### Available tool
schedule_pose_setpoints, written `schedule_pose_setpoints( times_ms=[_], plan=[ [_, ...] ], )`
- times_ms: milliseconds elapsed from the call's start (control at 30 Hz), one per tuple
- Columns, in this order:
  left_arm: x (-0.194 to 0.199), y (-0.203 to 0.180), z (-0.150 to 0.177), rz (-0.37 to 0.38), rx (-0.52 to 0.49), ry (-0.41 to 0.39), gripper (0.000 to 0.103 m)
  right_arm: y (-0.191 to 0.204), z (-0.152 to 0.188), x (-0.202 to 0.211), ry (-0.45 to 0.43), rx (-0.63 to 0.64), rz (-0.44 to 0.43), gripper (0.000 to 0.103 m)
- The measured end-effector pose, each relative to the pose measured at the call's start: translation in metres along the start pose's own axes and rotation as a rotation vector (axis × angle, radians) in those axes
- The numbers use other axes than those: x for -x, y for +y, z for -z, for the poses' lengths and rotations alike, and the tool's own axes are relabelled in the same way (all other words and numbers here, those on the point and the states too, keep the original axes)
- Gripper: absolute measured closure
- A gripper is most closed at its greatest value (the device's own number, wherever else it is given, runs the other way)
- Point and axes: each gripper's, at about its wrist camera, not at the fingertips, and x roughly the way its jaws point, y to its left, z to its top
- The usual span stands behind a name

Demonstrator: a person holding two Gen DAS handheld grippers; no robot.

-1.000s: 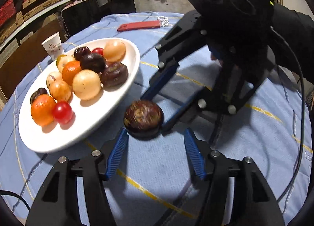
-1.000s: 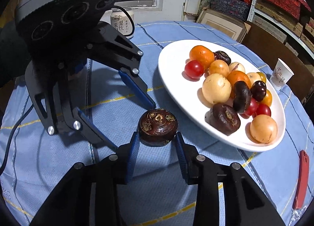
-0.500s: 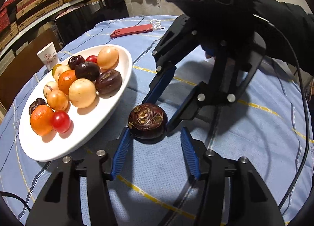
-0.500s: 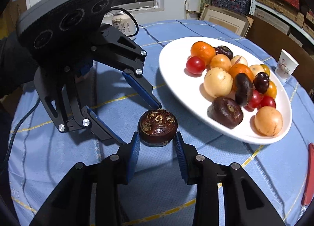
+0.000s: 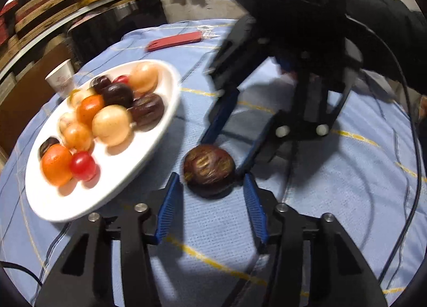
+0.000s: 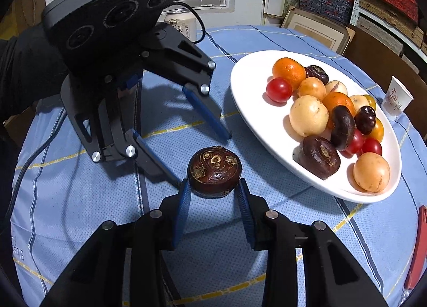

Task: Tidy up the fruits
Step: 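Close the right tool on the same dark fruit beside the left tool's fingers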

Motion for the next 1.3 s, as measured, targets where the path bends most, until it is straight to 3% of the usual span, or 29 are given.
schedule_pose_setpoints(
  times_ms=[467,1300],
  plan=[
    [0.008,-0.009,0.002,0.029,-0.011,-0.008,0.058,0.012,0.003,0.011,0.002,0.026,-0.04,0.067],
    [0.075,-0.034,-0.029,-0.09,-0.079,-0.063,0.058,0.034,-0.032,0.073,-0.049,0.094,0.066,0.067]
  ],
)
